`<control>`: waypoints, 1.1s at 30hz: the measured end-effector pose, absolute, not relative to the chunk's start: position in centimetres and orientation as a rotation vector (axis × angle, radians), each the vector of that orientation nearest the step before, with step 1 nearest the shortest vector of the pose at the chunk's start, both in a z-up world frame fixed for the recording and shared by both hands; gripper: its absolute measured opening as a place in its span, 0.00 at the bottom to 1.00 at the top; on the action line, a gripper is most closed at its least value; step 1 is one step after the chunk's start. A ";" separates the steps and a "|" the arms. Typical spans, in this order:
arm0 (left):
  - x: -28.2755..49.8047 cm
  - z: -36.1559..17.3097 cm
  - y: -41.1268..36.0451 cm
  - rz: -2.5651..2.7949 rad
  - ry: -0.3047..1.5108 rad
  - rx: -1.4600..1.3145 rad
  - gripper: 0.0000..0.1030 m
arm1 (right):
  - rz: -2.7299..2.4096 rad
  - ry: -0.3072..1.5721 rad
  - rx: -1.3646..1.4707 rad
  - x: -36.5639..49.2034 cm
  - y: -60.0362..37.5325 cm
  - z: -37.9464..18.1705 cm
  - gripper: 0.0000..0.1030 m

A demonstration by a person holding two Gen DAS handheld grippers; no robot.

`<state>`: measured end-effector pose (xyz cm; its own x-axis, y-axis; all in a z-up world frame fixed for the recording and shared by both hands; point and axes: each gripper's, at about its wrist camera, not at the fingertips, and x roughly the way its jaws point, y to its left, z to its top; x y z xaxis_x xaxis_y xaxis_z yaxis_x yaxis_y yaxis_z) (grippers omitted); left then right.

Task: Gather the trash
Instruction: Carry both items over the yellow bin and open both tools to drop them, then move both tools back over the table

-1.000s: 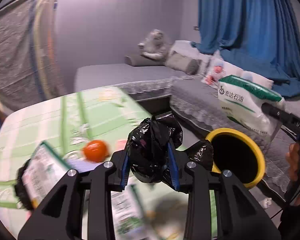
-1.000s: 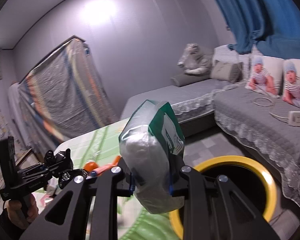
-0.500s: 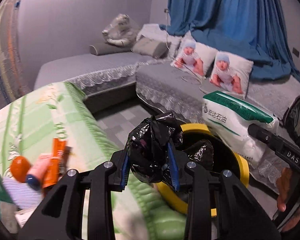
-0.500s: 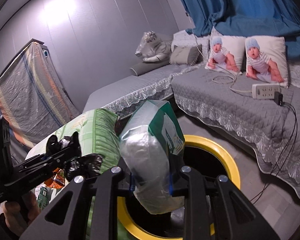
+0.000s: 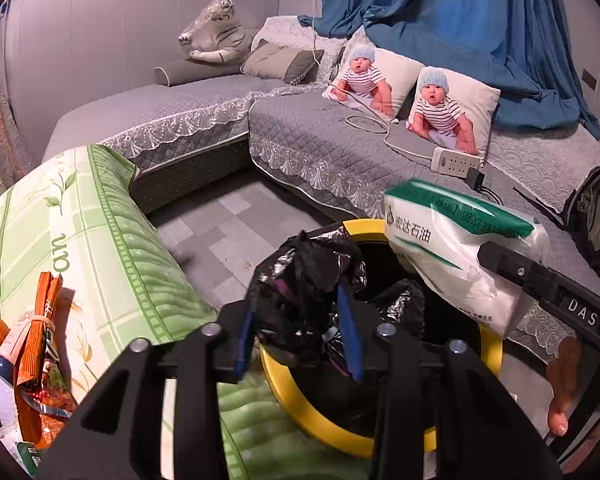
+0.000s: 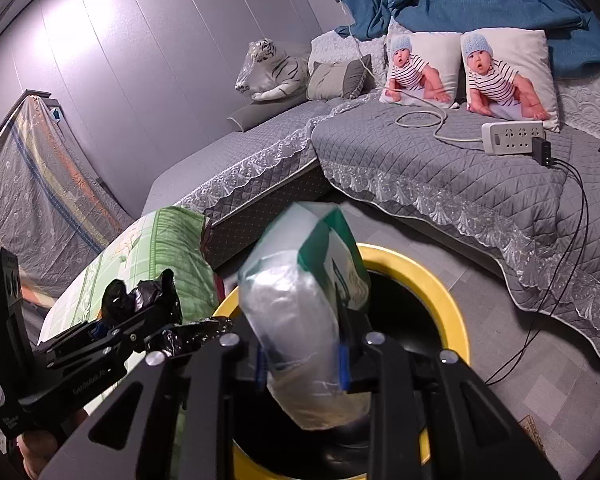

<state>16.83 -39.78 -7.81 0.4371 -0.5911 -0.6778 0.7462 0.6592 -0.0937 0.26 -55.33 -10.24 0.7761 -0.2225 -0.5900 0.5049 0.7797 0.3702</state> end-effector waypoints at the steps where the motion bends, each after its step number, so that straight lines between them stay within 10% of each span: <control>1: 16.8 -7.8 -39.8 -0.836 0.742 0.231 0.45 | -0.430 0.556 0.538 0.3 -55.4 -10.2 0.27; 8: 16.8 -7.3 -38.5 -0.771 0.727 0.168 0.92 | -0.513 0.533 0.547 -0.4 -56.5 -9.5 0.46; 33: 12.3 2.9 -9.9 -0.298 0.342 0.007 0.92 | 0.025 0.538 0.361 3.8 -38.4 -5.2 0.62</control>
<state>12.31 -9.86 2.89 0.8986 -0.2871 -0.3316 0.2895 0.9562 -0.0434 3.80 -38.41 -5.18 0.8602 0.1168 -0.4964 0.0707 0.9367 0.3429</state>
